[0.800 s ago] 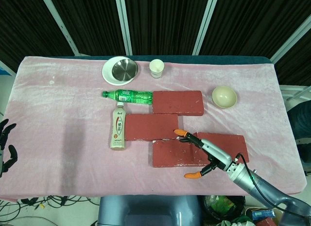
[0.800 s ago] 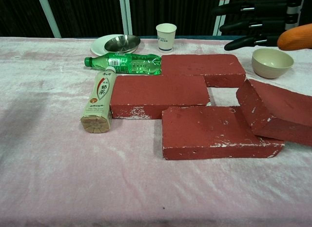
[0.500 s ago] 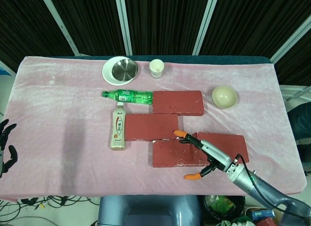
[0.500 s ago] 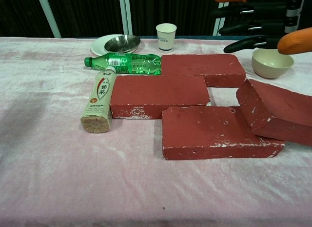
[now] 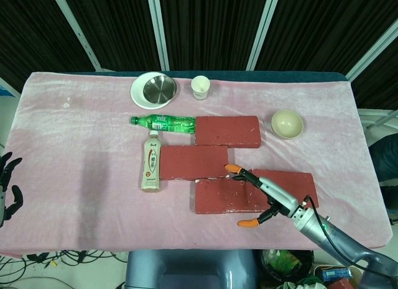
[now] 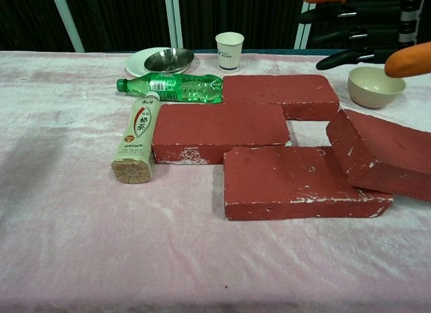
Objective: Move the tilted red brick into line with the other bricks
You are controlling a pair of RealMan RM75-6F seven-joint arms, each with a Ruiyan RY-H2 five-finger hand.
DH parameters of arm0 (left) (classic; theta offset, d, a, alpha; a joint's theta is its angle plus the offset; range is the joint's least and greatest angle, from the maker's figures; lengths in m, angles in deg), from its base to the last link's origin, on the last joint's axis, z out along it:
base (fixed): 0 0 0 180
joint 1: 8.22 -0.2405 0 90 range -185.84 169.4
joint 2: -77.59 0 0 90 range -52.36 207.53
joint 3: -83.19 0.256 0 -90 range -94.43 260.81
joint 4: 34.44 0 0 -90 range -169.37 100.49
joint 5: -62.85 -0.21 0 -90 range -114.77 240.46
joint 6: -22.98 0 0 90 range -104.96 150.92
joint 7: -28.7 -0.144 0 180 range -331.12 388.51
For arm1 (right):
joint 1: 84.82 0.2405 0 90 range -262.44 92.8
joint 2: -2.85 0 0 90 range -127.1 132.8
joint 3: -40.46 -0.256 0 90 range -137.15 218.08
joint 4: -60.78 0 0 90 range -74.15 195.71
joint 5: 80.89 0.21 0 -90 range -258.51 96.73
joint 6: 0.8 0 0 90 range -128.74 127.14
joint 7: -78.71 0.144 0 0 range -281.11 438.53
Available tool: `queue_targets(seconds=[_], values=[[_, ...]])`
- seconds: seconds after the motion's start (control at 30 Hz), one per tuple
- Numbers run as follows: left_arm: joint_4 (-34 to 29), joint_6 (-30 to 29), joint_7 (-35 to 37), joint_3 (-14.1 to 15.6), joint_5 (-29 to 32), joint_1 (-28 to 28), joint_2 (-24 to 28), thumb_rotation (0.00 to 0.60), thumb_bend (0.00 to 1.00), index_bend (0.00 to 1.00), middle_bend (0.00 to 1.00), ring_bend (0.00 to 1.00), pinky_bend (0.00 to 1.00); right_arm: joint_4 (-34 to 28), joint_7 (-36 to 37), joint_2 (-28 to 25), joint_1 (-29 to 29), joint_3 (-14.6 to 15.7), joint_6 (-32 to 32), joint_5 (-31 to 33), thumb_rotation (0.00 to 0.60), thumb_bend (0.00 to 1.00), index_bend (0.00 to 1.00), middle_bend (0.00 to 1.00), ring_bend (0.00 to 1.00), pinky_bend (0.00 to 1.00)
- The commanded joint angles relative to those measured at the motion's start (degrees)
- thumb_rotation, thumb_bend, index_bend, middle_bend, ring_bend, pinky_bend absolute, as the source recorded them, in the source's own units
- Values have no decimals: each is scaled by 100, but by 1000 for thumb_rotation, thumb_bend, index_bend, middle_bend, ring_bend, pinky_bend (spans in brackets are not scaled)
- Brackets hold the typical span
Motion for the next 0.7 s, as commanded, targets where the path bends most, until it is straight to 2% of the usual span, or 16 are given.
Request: queue_targets(seconds=[0.03, 0.3, 0.47, 0.57, 0.7], values=[[-12, -19, -22, 9, -29, -2, -10, 600, 735, 151, 42, 0, 0, -22, -35, -32, -25, 16, -14, 50, 600, 0, 0, 0, 15, 93], [-19, -58, -48, 8, -22, -24, -14, 600, 735, 151, 42, 0, 0, -75, -454, -233, -12, -2, -152, 141, 600, 0, 0, 0, 14, 93], [-21, -33, -74, 1, 0, -12, -18, 600, 735, 151, 43, 0, 0, -22, -2384, -619, -68, -55, -417, 387, 600, 0, 0, 0, 8, 92], [-23, -10, -116, 11, 4, -4, -27, 600, 735, 151, 42, 0, 0, -284, -3735, -902, -177, -157, -518, 944, 600, 0, 0, 0, 10, 92], [-35, -38, -124, 13, 1, -19, -27, 600, 735, 151, 43, 0, 0, -684, -4453, -1246, -278, -221, -585, 1528, 600, 0, 0, 0, 11, 92]])
